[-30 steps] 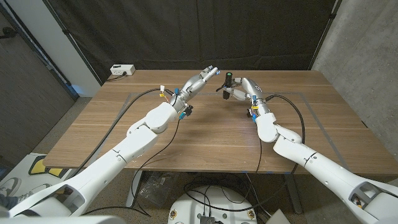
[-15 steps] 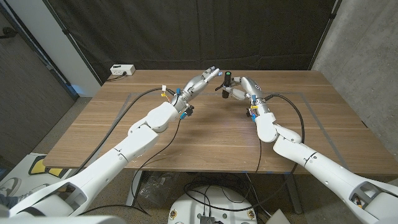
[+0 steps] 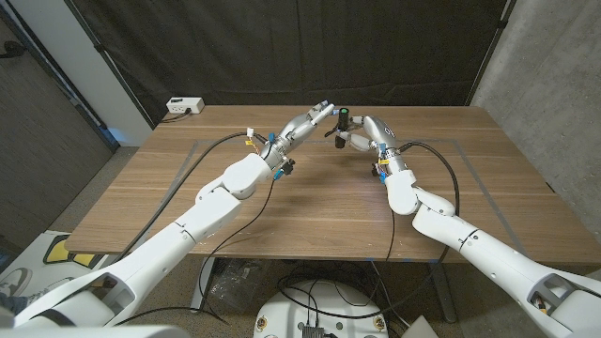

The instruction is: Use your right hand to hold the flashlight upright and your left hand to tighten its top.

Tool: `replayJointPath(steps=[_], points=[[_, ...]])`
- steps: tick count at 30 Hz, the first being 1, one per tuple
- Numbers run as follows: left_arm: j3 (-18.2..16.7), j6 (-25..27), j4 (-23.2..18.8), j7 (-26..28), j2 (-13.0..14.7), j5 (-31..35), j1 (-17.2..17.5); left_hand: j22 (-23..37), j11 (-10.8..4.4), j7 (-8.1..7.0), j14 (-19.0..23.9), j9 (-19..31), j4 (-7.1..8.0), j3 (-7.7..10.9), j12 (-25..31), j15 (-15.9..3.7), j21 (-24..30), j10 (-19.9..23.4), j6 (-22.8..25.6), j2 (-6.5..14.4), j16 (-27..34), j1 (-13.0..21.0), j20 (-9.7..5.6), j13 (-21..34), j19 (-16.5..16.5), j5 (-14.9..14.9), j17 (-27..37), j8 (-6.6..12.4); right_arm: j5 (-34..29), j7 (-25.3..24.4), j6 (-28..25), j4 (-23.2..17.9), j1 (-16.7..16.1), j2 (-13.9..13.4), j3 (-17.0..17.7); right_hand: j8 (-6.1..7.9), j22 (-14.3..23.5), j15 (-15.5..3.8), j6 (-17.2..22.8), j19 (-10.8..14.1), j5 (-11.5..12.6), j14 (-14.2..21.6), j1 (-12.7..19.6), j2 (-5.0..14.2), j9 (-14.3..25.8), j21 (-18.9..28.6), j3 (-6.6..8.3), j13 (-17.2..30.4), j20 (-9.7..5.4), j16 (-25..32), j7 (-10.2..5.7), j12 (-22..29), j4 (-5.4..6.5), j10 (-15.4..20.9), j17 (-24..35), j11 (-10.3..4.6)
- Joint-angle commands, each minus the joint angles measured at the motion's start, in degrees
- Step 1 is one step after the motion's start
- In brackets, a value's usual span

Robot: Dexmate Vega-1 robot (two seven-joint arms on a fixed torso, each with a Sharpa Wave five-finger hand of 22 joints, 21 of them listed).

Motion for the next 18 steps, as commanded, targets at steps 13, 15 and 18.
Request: replayJointPath(steps=[13,15,18], points=[[1.09,-1.50,2.24,-2.23,-1.14,0.18,-2.65,0.12,-0.19,-0.42,-8.55,0.27,-0.20,-0.29,0.29,-0.13,-0.07,-3.02,0.25,-0.25,0.15,0.37,0.43,0.19,-14.21,-0.29,0.05,0.16,-1.22,-1.71,0.55,-2.79,-1.50,-0.21,1.25,0.14,0.09,-4.82,6.03,-0.17,0.35,0.68,3.64,4.21,0.28,-0.26,4.94,0.37,-3.47,-0.10,-5.55,0.19,3.70,3.52,0.13,-2.94],[0.83,-1.34,1.59,-1.71,-0.86,0.35,-2.17,0.13,-0.15,-0.51,-8.56,0.27,-0.20,-0.30,0.28,-0.12,-0.06,-3.04,0.22,-0.24,0.15,0.38,0.44,0.19,-14.20,-0.30,0.05,0.14,-1.16,-1.60,0.50,-2.67,-1.51,-0.12,1.24,0.13,0.09,-4.85,6.06,-0.18,0.35,0.67,3.67,4.18,0.29,-0.27,4.95,0.34,-3.50,-0.12,-5.54,0.14,3.66,3.45,0.13,-2.96],[0.35,-0.77,0.43,-0.79,-0.40,0.38,-1.22,0.13,-0.19,-0.53,-8.47,0.27,-0.20,-0.32,0.27,-0.12,0.00,-3.04,0.18,-0.22,0.17,0.40,0.45,0.19,-14.07,-0.32,0.06,0.11,-1.08,-1.30,0.41,-2.40,-1.39,0.02,1.12,0.12,0.09,-4.87,6.09,-0.18,0.35,0.69,3.67,4.22,0.29,-0.27,4.97,0.31,-3.46,-0.12,-5.54,0.08,3.68,3.41,0.13,-2.96]])
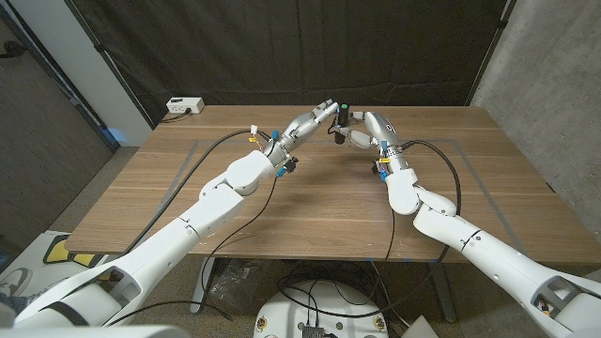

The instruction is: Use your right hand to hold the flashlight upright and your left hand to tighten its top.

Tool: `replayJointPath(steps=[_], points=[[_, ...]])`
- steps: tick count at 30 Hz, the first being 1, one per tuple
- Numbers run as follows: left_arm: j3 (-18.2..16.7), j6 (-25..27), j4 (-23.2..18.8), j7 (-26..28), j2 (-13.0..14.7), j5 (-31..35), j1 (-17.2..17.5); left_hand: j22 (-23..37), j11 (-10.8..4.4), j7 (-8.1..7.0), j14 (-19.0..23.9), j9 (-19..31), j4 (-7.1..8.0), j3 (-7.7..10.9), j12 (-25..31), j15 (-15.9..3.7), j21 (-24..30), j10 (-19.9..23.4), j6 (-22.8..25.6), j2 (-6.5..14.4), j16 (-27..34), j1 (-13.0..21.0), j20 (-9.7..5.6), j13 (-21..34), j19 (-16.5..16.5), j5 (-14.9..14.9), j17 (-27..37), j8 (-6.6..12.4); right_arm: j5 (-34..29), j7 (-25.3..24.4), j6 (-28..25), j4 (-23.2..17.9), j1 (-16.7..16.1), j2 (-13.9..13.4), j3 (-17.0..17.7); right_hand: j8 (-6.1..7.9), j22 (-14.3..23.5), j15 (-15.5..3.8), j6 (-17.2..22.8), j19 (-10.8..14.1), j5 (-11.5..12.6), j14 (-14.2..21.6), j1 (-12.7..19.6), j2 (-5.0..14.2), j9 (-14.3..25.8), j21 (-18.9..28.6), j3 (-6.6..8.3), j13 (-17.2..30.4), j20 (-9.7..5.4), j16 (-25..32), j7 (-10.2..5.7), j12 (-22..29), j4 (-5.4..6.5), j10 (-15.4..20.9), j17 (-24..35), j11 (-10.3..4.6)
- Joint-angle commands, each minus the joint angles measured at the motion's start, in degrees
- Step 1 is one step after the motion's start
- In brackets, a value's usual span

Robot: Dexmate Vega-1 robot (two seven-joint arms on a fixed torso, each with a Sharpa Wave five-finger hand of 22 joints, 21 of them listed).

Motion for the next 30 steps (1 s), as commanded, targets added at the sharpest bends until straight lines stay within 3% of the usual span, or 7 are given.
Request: replayJointPath(steps=[1,11,13,16,30], points=[[-0.69,0.26,-1.76,1.32,0.67,0.59,1.07,0.13,-0.25,-0.57,-8.42,0.23,-0.20,-0.33,0.29,-0.10,-0.01,-2.99,0.13,-0.21,0.19,0.41,0.47,0.19,-14.10,-0.33,0.06,0.09,0.00,0.29,-0.32,-0.01,-0.29,0.51,0.11,0.33,0.09,-4.88,6.08,-0.17,0.40,0.73,3.56,4.36,0.29,-0.26,4.45,0.09,-3.47,-0.10,-5.54,0.14,4.21,3.42,0.14,-2.95],[-2.06,2.62,-5.20,4.69,1.76,0.41,4.44,0.14,-0.17,-0.61,-8.35,0.24,-0.20,-0.38,0.33,-0.11,0.07,-2.86,0.04,-0.15,0.18,0.50,0.44,0.19,-13.99,-0.41,0.06,0.03,0.34,1.05,-0.18,0.66,0.15,0.58,-0.17,0.29,0.09,-4.87,6.13,-0.19,0.39,0.71,3.55,4.32,0.31,-0.27,4.46,0.16,-3.47,-0.14,-5.56,0.16,4.21,3.52,0.13,-2.93],[-2.27,2.67,-5.59,5.07,1.89,0.28,4.93,0.14,0.48,0.67,-7.21,0.22,-0.21,-0.45,0.69,-0.32,0.29,-1.79,1.18,-0.07,0.54,0.66,0.45,0.17,-13.54,-0.52,0.06,0.40,0.39,1.16,-0.16,0.74,0.20,0.53,-0.17,0.27,0.09,-4.83,6.12,-0.22,0.38,0.71,3.52,4.32,0.31,-0.28,4.46,0.18,-3.47,-0.14,-5.56,0.17,4.23,3.56,0.13,-2.92],[-2.47,2.81,-6.06,5.71,2.02,0.45,5.45,0.14,0.61,0.90,-7.14,0.21,-0.23,-0.46,0.79,-0.24,0.36,-1.47,1.26,-0.05,0.52,0.72,0.41,0.15,-13.38,-0.54,0.05,0.40,0.46,1.26,-0.21,0.78,0.21,0.50,-0.16,0.25,0.09,-4.80,6.12,-0.27,0.38,0.78,3.49,4.32,0.31,-0.30,4.45,0.19,-3.48,-0.11,-5.57,0.16,4.25,3.57,0.14,-2.93],[-2.62,0.39,-5.85,6.29,1.47,0.60,6.18,0.13,0.43,-0.66,-6.94,0.19,-0.29,-0.57,0.59,-0.19,0.43,-1.61,0.00,0.01,0.40,1.01,0.50,0.12,-13.29,-0.68,0.03,-0.19,0.42,1.56,-0.28,1.27,0.47,0.28,-0.28,0.20,0.10,-4.85,6.23,-0.29,0.38,0.80,3.58,4.29,0.33,-0.31,4.50,0.20,-3.40,-0.13,-5.57,0.09,4.18,3.58,0.14,-2.91]])
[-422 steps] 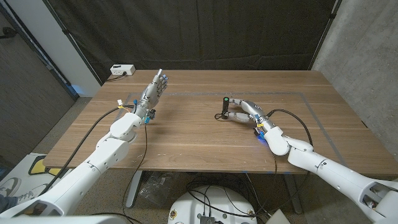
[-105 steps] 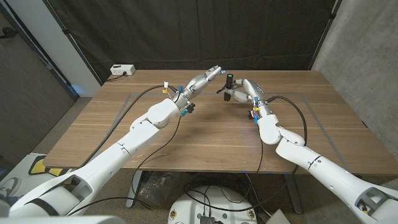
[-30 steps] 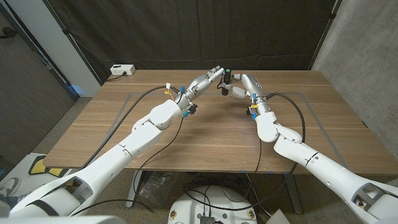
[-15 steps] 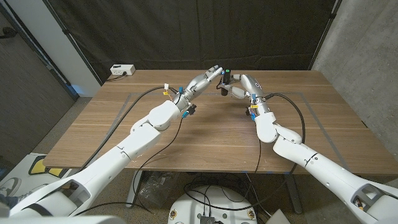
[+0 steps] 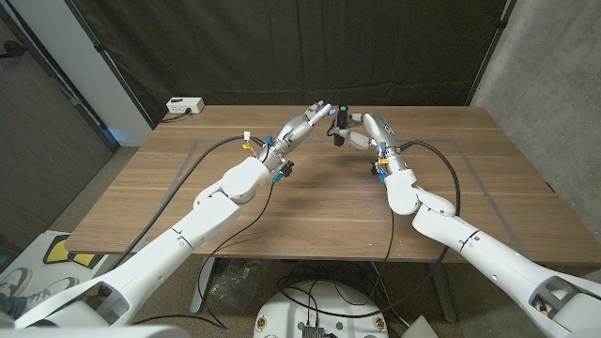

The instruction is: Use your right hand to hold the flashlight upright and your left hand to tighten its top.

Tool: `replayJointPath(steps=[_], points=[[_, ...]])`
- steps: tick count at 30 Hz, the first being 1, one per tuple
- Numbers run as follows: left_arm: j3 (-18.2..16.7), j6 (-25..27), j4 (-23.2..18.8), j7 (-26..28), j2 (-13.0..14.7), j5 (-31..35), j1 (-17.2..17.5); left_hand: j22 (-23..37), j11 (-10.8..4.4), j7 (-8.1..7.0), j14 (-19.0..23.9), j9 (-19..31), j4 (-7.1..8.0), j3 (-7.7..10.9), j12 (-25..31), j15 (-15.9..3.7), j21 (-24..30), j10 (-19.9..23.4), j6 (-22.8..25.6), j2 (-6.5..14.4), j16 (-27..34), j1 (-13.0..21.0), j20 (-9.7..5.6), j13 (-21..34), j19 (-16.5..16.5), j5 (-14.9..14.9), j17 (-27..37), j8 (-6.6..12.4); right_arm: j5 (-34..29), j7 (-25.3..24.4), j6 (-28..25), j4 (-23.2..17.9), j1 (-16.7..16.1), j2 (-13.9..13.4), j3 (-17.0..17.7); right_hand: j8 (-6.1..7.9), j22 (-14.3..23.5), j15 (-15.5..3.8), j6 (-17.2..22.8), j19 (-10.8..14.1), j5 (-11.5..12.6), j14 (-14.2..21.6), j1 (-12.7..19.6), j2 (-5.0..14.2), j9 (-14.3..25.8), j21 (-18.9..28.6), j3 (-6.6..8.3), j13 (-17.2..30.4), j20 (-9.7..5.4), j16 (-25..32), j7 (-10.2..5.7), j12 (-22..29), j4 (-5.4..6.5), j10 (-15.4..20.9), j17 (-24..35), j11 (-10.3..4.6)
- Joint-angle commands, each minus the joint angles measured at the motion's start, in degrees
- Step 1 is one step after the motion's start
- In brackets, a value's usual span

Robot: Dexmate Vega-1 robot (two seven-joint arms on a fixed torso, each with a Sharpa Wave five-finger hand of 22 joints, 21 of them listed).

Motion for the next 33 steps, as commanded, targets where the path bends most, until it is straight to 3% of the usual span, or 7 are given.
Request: replayJointPath(steps=[1,12,22,33], points=[[-0.42,-2.04,-0.36,1.06,-0.27,0.35,1.13,0.13,0.22,-0.90,-6.88,0.20,-0.13,-0.41,0.15,-0.27,0.44,-1.47,-0.15,0.00,0.41,-0.17,0.53,0.11,-13.26,-0.30,0.03,-0.25,-0.01,0.36,-0.19,0.44,0.28,-0.14,-0.16,0.15,0.10,-4.99,6.21,-0.35,0.31,0.57,3.74,4.04,0.33,-0.34,4.49,0.11,-3.46,-0.15,-5.57,0.22,4.19,3.58,0.14,-2.91],[-0.20,-3.12,1.22,0.41,-1.09,-0.15,0.67,0.13,0.13,-1.94,-6.93,0.19,-0.14,-0.52,0.00,-0.19,0.49,-1.66,-1.02,-0.01,0.28,-0.05,0.51,0.10,-13.17,-0.38,0.04,-0.53,0.05,0.64,-0.12,1.25,1.07,0.08,-0.52,0.07,0.10,-5.08,6.25,-0.30,0.31,0.61,3.79,4.04,0.35,-0.31,4.52,0.12,-3.43,-0.13,-5.56,0.14,4.15,3.56,0.16,-2.92],[0.15,-2.43,2.16,-0.37,-1.35,-0.66,-0.02,0.12,0.07,-0.91,-6.81,0.19,-0.11,-0.67,-0.02,-0.28,0.44,-1.52,0.37,0.02,0.25,0.04,0.52,0.10,-13.34,-0.47,0.05,0.03,-0.03,0.27,0.47,1.35,1.46,0.11,-0.59,0.03,0.10,-4.98,6.29,-0.30,0.31,0.67,3.73,4.07,0.35,-0.31,4.52,0.13,-3.42,-0.11,-5.56,0.10,4.21,3.60,0.17,-2.90],[0.52,-2.99,3.14,-1.35,-1.61,-0.66,-1.05,0.12,-0.07,-1.14,-6.88,0.19,-0.07,-0.77,-0.07,-0.28,0.45,-1.52,0.30,0.04,0.18,0.07,0.51,0.09,-13.33,-0.52,0.06,-0.03,-0.40,0.24,0.59,1.11,1.61,0.00,-0.60,-0.03,0.10,-5.01,6.27,-0.35,0.30,0.68,3.71,4.03,0.36,-0.34,4.51,0.17,-3.44,-0.12,-5.57,0.10,4.21,3.70,0.16,-2.92]])
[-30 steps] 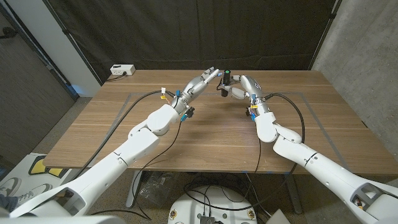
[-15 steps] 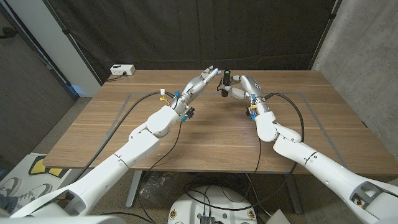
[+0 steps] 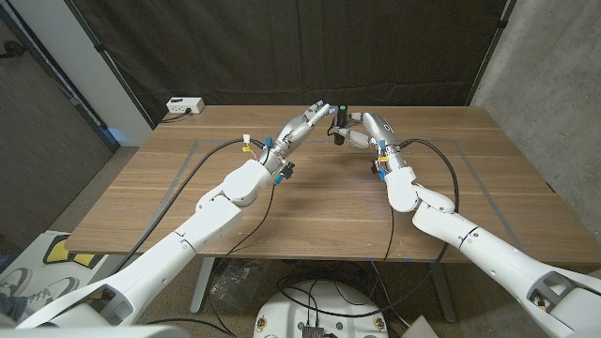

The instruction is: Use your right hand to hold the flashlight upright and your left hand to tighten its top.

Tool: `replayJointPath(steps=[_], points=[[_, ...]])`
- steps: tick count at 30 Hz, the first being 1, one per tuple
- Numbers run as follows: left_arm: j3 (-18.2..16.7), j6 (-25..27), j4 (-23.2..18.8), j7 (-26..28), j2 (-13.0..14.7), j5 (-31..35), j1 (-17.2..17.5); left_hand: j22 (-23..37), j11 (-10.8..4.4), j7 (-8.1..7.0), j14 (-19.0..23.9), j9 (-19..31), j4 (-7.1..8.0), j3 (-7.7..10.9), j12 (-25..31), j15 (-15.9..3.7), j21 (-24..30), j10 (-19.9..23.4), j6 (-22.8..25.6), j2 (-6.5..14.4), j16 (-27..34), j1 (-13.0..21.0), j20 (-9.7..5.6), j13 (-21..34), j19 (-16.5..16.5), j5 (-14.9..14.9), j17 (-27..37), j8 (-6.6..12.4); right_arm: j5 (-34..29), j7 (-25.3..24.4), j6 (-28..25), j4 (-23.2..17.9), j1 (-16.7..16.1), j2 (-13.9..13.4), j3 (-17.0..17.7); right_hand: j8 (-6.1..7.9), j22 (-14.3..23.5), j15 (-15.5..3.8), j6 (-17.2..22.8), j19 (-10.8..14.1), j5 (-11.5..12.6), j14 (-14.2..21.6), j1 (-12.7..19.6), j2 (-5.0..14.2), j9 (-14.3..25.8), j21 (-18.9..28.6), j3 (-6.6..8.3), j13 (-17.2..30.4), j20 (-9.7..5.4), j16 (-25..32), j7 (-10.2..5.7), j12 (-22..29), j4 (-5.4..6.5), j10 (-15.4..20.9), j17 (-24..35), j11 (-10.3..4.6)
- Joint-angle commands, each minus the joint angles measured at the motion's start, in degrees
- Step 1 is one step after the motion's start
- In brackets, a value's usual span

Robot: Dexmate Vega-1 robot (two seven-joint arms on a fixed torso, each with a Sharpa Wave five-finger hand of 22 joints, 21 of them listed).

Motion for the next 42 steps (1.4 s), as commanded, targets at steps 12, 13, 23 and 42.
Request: replayJointPath(steps=[12,13,23,42], points=[[1.01,-1.32,2.46,-2.96,-0.70,-0.52,-2.46,0.12,-0.52,-0.95,-6.33,0.19,-0.02,-0.63,-0.10,-0.46,0.44,-1.45,1.04,0.07,0.33,0.08,0.47,0.09,-13.40,-0.10,0.07,0.42,-0.16,0.55,-0.24,0.47,0.49,0.22,-0.43,0.08,0.10,-4.73,6.30,-0.34,0.41,0.34,3.67,4.14,0.07,-0.34,4.64,0.21,-3.45,-0.15,-5.56,0.31,4.12,3.75,0.16,-2.93],[1.04,-1.33,2.57,-3.07,-0.75,-0.58,-2.55,0.12,-0.49,-0.98,-6.40,0.19,-0.01,-0.64,-0.09,-0.46,0.46,-1.41,1.06,0.07,0.30,0.09,0.46,0.09,-13.36,-0.11,0.07,0.42,-0.12,0.64,-0.25,0.46,0.49,0.22,-0.48,0.07,0.10,-4.73,6.29,-0.31,0.41,0.35,3.67,4.15,0.07,-0.32,4.65,0.21,-3.46,-0.14,-5.56,0.31,4.12,3.75,0.16,-2.93],[1.80,-2.46,5.00,-4.85,-1.92,-1.26,-4.24,0.12,-0.57,-0.80,-6.26,0.19,0.04,-0.75,-0.08,-0.54,0.53,-1.26,1.57,0.11,0.30,0.10,0.53,0.09,-13.21,-0.15,0.08,0.55,-0.30,0.64,-0.04,0.18,0.47,0.22,-0.76,0.04,0.10,-4.78,6.33,-0.33,0.42,0.40,3.77,4.10,0.08,-0.33,4.67,0.23,-3.44,-0.12,-5.51,0.28,4.02,3.77,0.17,-2.97],[4.44,-5.08,12.62,-10.20,-5.79,-2.18,-10.07,0.11,-0.57,-0.52,-6.30,0.20,0.15,-0.94,-0.17,-0.54,0.55,-1.28,1.55,0.19,0.18,0.13,0.55,0.08,-13.17,-0.21,0.09,0.40,-2.08,-1.55,-2.52,-3.44,-1.82,-2.00,1.35,-0.07,0.10,-4.93,6.33,-0.44,0.44,0.75,3.85,4.19,0.10,-0.38,4.68,0.38,-3.60,0.06,-5.49,0.30,4.01,3.78,0.27,-2.97]])
